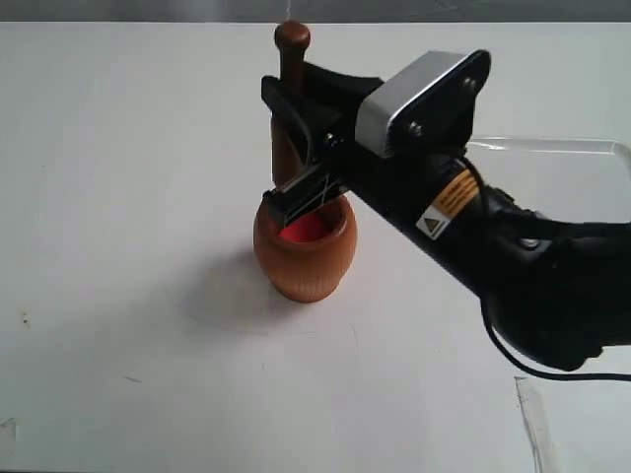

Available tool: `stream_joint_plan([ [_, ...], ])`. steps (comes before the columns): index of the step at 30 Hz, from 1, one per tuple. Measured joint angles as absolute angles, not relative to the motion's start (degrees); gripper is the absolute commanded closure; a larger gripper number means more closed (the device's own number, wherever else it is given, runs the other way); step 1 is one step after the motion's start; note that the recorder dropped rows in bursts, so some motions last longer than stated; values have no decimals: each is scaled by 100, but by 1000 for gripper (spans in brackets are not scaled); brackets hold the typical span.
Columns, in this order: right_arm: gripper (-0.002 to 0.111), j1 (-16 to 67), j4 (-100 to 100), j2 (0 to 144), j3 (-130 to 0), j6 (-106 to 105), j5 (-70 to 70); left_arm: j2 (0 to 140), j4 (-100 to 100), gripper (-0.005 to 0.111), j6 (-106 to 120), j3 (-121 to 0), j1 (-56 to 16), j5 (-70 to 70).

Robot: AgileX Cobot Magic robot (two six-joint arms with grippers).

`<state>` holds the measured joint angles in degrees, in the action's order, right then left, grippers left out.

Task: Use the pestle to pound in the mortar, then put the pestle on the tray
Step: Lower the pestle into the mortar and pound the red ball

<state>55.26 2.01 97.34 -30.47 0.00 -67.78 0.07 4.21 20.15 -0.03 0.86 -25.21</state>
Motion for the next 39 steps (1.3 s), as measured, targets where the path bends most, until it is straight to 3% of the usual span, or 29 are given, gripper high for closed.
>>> stream_joint_plan([
  [31,108,5526,293,10259,-3056,535,-5960,7,421,107,2015,-3,86,-2521],
  [39,108,5526,515,9516,-3056,-32,-6235,7,421,107,2015,-3,86,-2521],
])
